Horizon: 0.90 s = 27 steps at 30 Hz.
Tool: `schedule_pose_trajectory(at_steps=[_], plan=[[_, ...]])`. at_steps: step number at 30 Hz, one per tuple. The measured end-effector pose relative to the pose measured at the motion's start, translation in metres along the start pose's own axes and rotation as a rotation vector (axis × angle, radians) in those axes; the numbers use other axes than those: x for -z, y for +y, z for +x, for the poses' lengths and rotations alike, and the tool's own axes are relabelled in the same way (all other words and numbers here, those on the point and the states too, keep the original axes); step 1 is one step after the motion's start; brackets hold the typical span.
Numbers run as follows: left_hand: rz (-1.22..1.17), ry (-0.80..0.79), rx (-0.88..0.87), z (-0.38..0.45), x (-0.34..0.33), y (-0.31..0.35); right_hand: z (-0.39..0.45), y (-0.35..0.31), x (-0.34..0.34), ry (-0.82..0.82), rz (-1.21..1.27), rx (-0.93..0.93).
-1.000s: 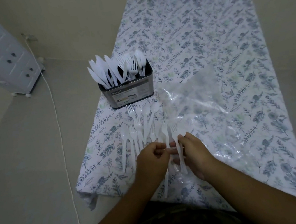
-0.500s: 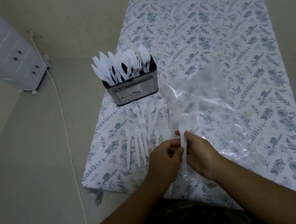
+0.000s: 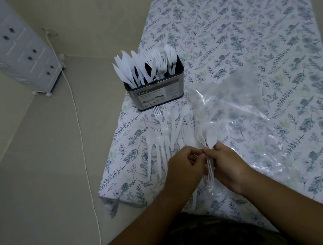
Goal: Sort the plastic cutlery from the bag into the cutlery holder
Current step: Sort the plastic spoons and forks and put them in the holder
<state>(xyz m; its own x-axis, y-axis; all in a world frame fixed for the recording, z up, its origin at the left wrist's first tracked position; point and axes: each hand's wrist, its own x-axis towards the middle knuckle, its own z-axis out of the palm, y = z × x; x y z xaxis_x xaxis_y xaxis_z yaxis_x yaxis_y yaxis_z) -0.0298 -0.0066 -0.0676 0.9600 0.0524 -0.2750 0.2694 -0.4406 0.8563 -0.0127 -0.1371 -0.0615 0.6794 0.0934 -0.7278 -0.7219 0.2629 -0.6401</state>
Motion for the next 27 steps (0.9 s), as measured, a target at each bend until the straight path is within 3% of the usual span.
schedule_pose_trajectory(at_steps=[3,12,17,21,27], plan=[[-0.098,0.069,0.142,0.009,0.001,0.001,-0.004,-0.001,-0.003,-0.070,-0.090,-0.005],[-0.429,0.013,0.409,0.023,0.007,-0.001,-0.004,0.005,0.001,-0.080,-0.202,-0.034],[-0.407,0.063,0.351,0.019,0.005,0.000,-0.003,0.008,0.001,-0.029,-0.333,0.065],[-0.190,0.174,0.222,0.014,-0.002,0.005,-0.005,0.006,-0.006,-0.077,-0.473,0.141],[-0.228,0.119,0.147,0.009,-0.004,0.005,-0.001,0.010,-0.003,-0.083,-0.495,0.154]])
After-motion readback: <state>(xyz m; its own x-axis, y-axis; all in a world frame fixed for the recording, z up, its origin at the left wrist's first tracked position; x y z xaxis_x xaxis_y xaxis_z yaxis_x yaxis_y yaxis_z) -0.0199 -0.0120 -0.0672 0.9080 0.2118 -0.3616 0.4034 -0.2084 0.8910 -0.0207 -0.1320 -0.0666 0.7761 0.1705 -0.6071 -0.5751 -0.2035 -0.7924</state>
